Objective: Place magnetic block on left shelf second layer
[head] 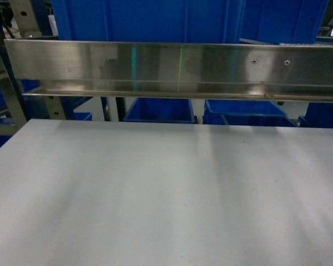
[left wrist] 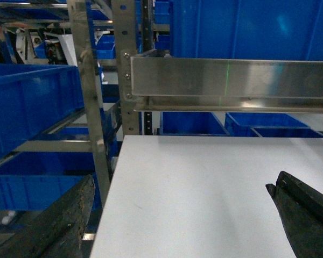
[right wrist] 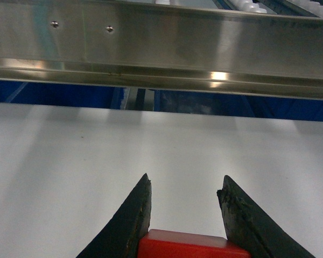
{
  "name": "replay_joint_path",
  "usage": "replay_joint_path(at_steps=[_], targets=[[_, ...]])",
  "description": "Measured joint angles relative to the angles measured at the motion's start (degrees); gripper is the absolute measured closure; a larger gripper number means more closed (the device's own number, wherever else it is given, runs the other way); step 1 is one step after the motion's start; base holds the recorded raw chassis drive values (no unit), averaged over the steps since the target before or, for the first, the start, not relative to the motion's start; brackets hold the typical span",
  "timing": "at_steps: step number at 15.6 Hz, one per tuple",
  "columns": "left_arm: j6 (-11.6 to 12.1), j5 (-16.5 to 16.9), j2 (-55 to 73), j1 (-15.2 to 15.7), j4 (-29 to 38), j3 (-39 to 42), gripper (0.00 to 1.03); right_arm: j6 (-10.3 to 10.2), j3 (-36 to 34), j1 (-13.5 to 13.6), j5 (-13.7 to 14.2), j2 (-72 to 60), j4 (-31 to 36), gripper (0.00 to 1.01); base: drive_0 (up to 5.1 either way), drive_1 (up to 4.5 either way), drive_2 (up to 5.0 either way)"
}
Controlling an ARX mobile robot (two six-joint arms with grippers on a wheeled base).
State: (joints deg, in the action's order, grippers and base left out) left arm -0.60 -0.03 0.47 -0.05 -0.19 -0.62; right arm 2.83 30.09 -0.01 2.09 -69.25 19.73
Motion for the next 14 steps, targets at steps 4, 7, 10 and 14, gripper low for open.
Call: replay_joint_path(at_steps=[4, 7, 10, 14], targets=[[0.0, -0.04, 0.0, 0.0, 0.0, 0.0, 0.05, 0.0, -0.02, -0.02, 0.04, -0.02, -0.11, 0.68, -4.9, 2.56, 2.6], [0.0, -0.04, 0.0, 0.0, -0.13, 0.0, 0.05, 0.0, -0.07, -0.02, 0.07, -0.02, -0.15, 0.68, -4.9, 2.57, 2.6], [0.0, -0.02, 0.0, 0.0, -0.02, 0.0, 0.05, 0.0, -0.07, 0.0, -0.02, 0.0, 0.0, 0.68, -5.0, 2.43, 2.4], [0.0, -0.11, 0.0, 0.0, -0.02, 0.0, 0.05, 0.0, -0.09, 0.0, 0.02, -0.02, -0.07, 0.68, -5.1, 2.32, 2.3]])
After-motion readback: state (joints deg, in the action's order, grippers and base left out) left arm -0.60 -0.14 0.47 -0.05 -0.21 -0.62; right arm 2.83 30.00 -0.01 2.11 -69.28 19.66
